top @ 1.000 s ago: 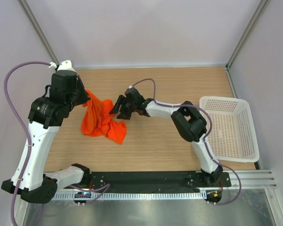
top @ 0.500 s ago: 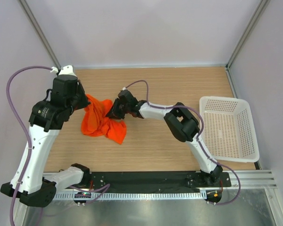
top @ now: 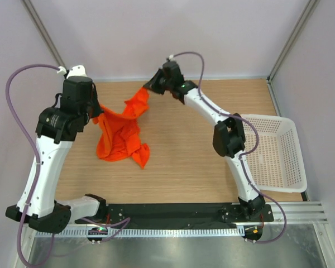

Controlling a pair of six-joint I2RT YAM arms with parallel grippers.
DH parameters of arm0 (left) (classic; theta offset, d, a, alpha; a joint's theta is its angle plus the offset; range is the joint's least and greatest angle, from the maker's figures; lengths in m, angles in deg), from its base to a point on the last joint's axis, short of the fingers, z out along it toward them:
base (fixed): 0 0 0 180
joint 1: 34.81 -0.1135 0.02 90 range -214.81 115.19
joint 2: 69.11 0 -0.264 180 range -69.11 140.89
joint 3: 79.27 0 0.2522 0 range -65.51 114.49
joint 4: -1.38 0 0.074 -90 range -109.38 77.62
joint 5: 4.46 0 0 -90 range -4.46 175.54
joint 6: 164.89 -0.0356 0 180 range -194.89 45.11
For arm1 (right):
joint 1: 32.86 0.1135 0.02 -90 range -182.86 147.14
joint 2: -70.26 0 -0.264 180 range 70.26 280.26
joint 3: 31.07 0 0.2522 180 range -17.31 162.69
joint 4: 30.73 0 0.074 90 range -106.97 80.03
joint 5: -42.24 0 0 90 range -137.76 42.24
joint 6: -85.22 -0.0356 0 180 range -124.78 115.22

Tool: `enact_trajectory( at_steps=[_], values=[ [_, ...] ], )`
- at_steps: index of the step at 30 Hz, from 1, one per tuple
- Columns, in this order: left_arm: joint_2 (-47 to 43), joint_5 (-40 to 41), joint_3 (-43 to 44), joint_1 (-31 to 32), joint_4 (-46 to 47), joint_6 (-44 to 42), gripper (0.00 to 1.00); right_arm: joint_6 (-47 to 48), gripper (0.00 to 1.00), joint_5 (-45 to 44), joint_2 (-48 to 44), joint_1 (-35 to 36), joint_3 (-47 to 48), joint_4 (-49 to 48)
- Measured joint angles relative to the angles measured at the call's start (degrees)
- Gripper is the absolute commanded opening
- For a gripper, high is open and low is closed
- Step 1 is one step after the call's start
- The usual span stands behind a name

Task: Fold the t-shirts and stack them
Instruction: Flatten the tshirt out

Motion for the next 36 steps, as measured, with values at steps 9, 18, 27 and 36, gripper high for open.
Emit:
enact_trajectory(
  at_steps=[9, 18, 27, 36],
  values=[
    [6.5, -3.5, 13.3, -1.1, 2.9, -5.7, 0.00, 6.9, 0.01, -2.2, -14.3, -9.2, 8.4, 3.9],
    [-1.1, -15.8, -16.9, -0.2, 5.8, -1.9, 0.00, 13.9, 0.01, -3.9, -48.4, -14.8, -35.8, 11.9],
    [-3.3, -24.9, -45.3, 9.7, 5.0, 13.2, 0.03, 22.0, 0.01, -11.0, -54.8, -15.3, -64.6, 25.3],
    [5.4, -28.4, -45.0, 15.2, 9.9, 17.4, 0.16, 26.9, 0.01, -20.8, -60.0, -16.7, -67.8, 32.9]
  ],
)
